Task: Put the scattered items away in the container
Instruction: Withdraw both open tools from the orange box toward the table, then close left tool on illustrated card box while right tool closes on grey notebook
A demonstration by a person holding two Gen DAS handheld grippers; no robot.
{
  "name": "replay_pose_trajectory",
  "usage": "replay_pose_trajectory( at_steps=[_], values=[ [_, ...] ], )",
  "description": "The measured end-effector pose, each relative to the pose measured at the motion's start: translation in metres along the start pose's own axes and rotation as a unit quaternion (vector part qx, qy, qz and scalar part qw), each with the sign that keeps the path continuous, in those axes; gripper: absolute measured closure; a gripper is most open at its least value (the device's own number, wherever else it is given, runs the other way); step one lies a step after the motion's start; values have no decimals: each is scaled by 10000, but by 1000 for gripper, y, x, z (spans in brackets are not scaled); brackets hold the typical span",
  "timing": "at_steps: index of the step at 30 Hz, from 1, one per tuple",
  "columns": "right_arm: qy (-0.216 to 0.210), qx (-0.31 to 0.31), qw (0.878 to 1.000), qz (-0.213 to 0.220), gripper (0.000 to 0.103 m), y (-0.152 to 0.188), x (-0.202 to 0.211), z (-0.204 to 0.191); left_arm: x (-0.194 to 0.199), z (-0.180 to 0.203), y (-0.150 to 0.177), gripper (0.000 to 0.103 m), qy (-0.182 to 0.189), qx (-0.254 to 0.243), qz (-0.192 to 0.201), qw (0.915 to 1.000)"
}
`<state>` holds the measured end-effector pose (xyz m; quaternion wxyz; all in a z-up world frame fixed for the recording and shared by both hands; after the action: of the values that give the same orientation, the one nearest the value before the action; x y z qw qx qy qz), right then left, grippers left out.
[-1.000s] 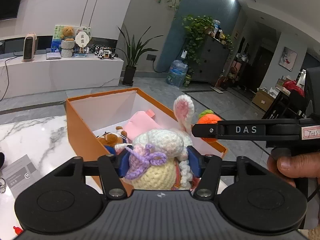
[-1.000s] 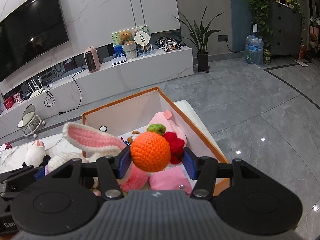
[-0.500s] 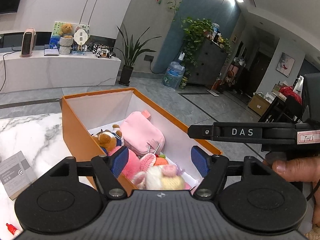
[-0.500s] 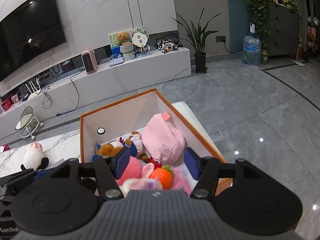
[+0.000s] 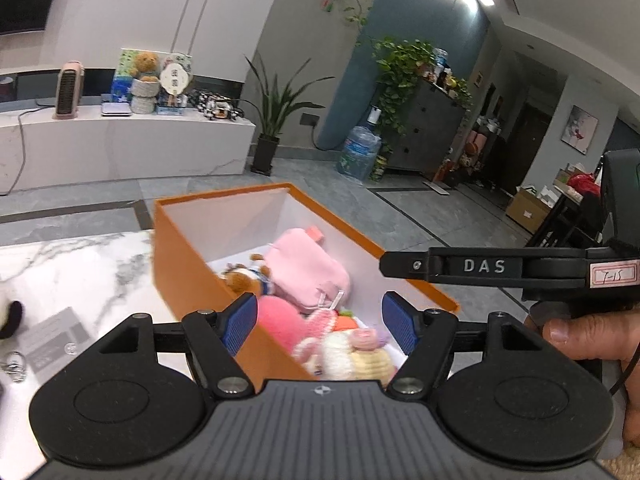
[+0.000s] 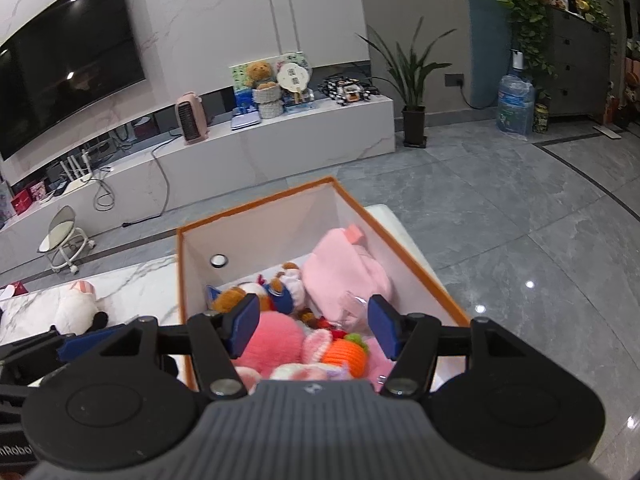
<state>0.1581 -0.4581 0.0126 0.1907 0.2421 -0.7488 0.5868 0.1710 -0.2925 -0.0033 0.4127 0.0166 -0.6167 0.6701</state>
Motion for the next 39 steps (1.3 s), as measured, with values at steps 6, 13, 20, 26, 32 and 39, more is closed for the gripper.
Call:
replay_pose_trajectory(
  at_steps=[6,13,20,26,32,39],
  values=[
    [-236,228,9995,11,40,-1,-9,-35,26,-56,3,22,-444,36,26,9990],
    [-436,468,9979,15,38,2,-19,-72,63,-118,1,21,-931,352,94,9950],
    [-676,663,9955,-9,37,7,-32,-114,103,-161,11,21,-1325,392,99,9904],
    [-856,930,9920,-30,35,15,-40,-149,129,-197,23,17,-1569,548,164,9860],
    [-937,1095,9896,11,31,24,-53,-168,135,-227,36,15,-1841,729,87,9802],
    [-973,1294,9867,-116,22,33,-78,-190,128,-244,46,14,-1902,791,-31,9786]
  ],
)
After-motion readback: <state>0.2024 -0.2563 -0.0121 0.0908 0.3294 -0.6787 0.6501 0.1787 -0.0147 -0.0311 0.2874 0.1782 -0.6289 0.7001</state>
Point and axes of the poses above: each gripper's, at about its wrist camera, not at the fingertips, and x roughly against the way its jaws point, z to its right, y to its underside, the point moved 9 cm from there along -x, roughly the way its jaws point, and after that the axes turned 8 degrees about -y, right-handed, at the moved point
